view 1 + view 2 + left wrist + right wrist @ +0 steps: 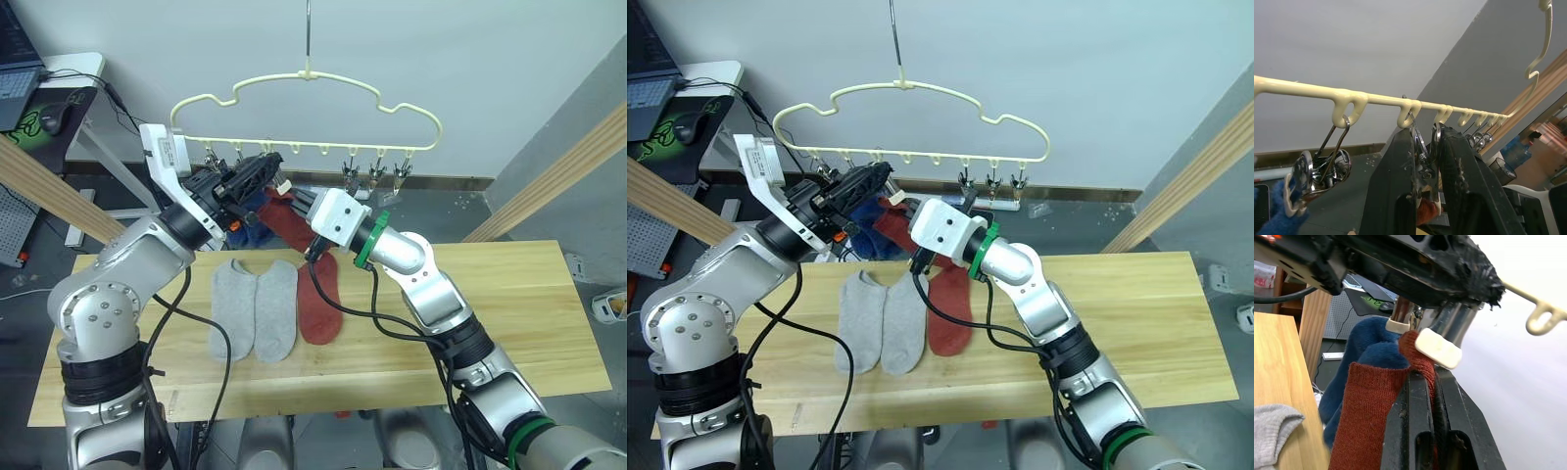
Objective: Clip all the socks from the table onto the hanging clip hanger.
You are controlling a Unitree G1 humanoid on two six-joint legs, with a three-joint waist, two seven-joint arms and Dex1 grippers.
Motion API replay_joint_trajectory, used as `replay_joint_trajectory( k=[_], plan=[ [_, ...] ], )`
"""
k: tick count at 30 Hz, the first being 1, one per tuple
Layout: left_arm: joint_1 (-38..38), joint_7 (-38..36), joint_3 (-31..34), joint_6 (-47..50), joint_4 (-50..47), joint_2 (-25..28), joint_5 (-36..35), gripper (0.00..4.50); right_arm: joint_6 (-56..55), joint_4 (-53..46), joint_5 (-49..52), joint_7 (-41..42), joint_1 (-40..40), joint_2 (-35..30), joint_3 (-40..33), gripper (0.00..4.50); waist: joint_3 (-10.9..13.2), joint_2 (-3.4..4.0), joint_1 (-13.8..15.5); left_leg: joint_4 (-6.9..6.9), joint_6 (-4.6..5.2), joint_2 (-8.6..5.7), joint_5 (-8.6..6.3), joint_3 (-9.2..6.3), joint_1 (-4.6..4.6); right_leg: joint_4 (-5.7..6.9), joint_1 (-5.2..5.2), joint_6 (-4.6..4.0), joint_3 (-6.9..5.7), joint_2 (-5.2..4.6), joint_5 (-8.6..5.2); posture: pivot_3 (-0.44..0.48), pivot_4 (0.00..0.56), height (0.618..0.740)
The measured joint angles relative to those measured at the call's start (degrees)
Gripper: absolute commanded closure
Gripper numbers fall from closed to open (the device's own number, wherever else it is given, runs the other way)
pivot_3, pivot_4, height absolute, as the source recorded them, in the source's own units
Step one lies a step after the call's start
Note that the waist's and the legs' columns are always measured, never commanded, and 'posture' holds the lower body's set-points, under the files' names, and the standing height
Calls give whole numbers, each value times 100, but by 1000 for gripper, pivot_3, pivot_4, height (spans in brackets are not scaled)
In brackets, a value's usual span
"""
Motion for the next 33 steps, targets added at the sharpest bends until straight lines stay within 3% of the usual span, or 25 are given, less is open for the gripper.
replay_joint_trajectory(
  k=[15,17,26,27,30,33],
  plan=[
    [42,-45,6,-51,0,79,19,4139,519,-19,505,-58,7,300,-140,4500,-2,-3,-1,1,1,0,0,-1,0,2,0,0,-1,-1,0,-135,332,740],
    [59,-79,9,-94,0,82,19,3430,554,-40,564,-58,7,304,-144,4500,-2,-3,-1,1,1,0,0,-1,0,2,0,0,-1,-1,0,-133,332,740],
    [205,-218,-64,-26,-24,105,17,1035,649,-93,603,-58,-1,313,-267,4500,-4,-5,-2,1,1,-1,0,-1,1,4,0,-1,-1,-1,0,-130,333,740],
    [220,-238,-68,-25,-31,108,17,1035,672,-93,602,-52,-1,313,-254,4500,-4,-5,-2,1,1,-1,0,-1,1,4,0,-1,-2,-1,0,-129,333,740],
    [287,-256,-119,-25,-50,138,32,1005,769,-93,602,28,-2,298,-197,3812,-4,-5,0,2,1,0,0,-1,0,4,0,-1,-1,-2,0,-128,333,740],
    [311,-280,-163,-27,-62,159,84,1005,871,-93,593,99,-2,267,-153,2793,-4,-6,2,3,2,-1,0,-1,0,4,0,-1,-1,-2,0,-129,333,740]
  ],
)
